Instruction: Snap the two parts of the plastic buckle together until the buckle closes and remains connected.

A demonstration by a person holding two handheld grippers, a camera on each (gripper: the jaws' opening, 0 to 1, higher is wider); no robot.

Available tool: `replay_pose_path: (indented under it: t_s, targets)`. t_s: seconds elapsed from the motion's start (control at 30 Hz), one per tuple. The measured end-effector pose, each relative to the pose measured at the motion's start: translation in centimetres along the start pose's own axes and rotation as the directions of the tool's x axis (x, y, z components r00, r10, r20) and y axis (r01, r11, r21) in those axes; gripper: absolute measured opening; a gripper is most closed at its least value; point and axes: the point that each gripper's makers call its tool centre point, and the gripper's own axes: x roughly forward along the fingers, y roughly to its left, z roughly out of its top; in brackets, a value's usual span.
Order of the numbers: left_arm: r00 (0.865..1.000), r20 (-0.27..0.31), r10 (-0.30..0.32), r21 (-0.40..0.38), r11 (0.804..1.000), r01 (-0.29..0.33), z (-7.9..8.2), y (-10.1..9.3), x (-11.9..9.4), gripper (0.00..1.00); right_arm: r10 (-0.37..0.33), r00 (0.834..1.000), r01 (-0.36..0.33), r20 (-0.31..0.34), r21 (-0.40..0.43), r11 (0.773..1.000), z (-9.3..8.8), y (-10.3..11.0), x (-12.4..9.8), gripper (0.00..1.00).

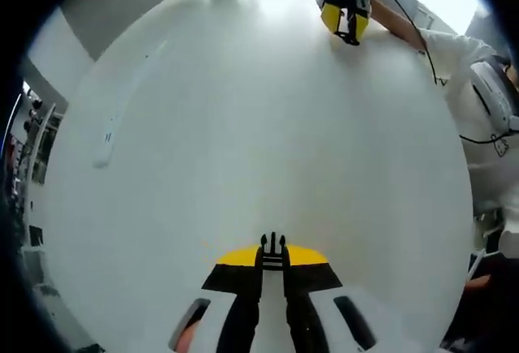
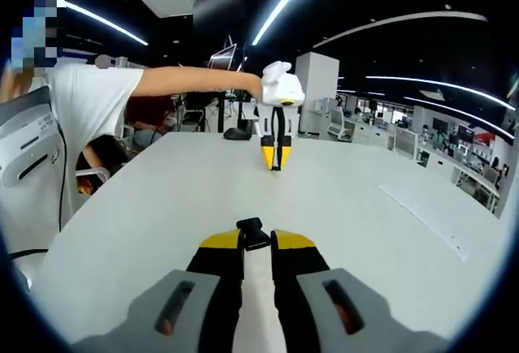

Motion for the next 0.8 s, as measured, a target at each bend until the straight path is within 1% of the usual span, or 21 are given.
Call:
replay_pose_path:
  t_s: [0.13, 0.2, 0.23, 0.37, 0.4, 0.43, 0.47, 0.53, 0.63, 0.73, 0.8]
  targets:
    - [1.000, -0.013, -0.010, 0.027, 1.000, 0.010, 1.5, -1.7, -0.2, 0.09, -0.005, 1.000, 0.005, 0.006, 0.012, 1.000, -0.2, -0.2, -0.1, 0.13]
    - [0.999, -0.035, -0.041, 0.039, 0.998, 0.043, 1.9, -3.0, -0.1, 0.09, -0.009, 1.000, 0.008, 0.007, 0.019, 1.000, -0.3, -0.3, -0.1, 0.13]
    - [0.997, -0.039, -0.072, 0.051, 0.996, 0.074, 2.4, -4.2, 0.1, 0.09, -0.011, 1.000, 0.011, 0.005, 0.021, 1.000, -0.5, -0.4, -0.2, 0.13]
    - [0.995, -0.067, -0.079, 0.041, 0.996, 0.082, 3.3, -6.2, 0.6, 0.09, -0.023, 1.000, 0.022, 0.004, 0.056, 0.998, -1.3, -0.9, -0.3, 0.13]
    - [0.995, -0.061, -0.080, 0.036, 0.996, 0.082, 3.6, -6.5, 0.7, 0.09, -0.024, 1.000, 0.024, 0.004, 0.061, 0.998, -1.4, -0.9, -0.3, 0.13]
    - [0.996, -0.026, -0.084, 0.003, 0.996, 0.084, 4.3, -6.9, 0.9, 0.09, -0.027, 1.000, 0.027, 0.002, 0.069, 0.997, -1.6, -0.9, -0.3, 0.13]
    - [0.996, -0.014, -0.091, -0.012, 0.996, 0.091, 4.8, -7.3, 0.9, 0.09, -0.027, 1.000, 0.027, 0.002, 0.075, 0.997, -1.7, -0.8, -0.4, 0.13]
    - [0.995, -0.012, -0.094, 0.001, 0.996, 0.094, 5.5, -8.2, 1.2, 0.09, -0.025, 1.000, 0.024, 0.008, 0.093, 0.995, -1.8, -0.7, -0.5, 0.13]
    - [0.995, -0.017, -0.097, 0.017, 0.995, 0.097, 6.5, -9.2, 1.7, 0.09, -0.019, 1.000, 0.019, 0.002, 0.084, 0.996, -1.8, -0.3, -0.3, 0.13]
    - [0.995, -0.022, -0.096, 0.019, 0.995, 0.097, 7.2, -9.6, 2.0, 0.09, 0.001, 1.000, -0.002, 0.007, 0.084, 0.996, -1.5, 0.3, -0.1, 0.13]
    - [0.994, -0.004, -0.113, -0.015, 0.993, 0.113, 8.0, -10.0, 2.1, 0.09, 0.012, 1.000, -0.012, 0.000, 0.075, 0.997, -1.5, 0.7, 0.0, 0.13]
